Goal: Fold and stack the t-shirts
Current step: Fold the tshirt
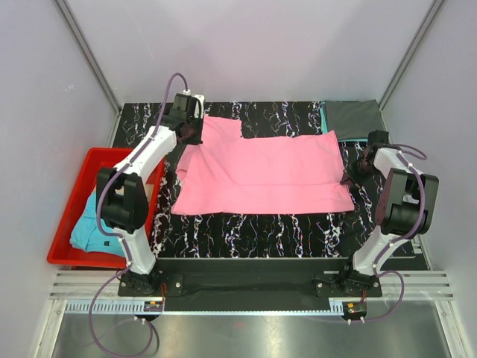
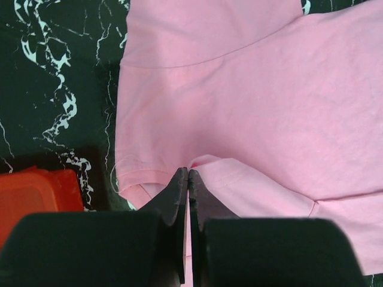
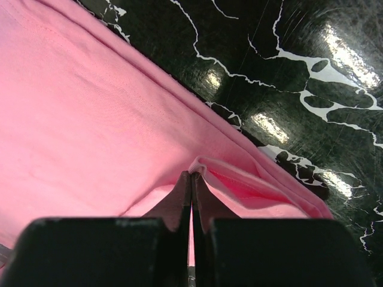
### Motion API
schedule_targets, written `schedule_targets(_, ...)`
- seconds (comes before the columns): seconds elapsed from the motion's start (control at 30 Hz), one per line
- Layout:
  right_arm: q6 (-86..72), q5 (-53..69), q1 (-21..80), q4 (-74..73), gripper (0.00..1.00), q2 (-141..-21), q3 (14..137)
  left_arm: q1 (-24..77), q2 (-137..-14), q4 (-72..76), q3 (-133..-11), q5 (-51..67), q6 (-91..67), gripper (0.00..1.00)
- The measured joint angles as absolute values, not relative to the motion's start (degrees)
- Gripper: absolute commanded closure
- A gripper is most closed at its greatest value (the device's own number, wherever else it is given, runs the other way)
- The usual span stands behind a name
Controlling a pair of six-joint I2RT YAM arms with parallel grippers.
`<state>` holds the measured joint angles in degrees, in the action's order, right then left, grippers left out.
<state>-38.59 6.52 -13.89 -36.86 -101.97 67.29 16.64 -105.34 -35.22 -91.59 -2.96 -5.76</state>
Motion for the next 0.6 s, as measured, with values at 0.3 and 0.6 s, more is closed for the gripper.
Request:
schedule_targets(0.3,-38.41,7.31,-13.89,-37.28,0.94,-104.62,69.8,17.39,-111.24,-37.23,-92.82,-7.03,-5.43,1.0)
schedule_targets(0.6,-38.63,7.88,-13.89,-39.16,0.64,-104.22,70.98,17.23,-112.66,-36.82,-96.09,-4.21,-4.95,0.45)
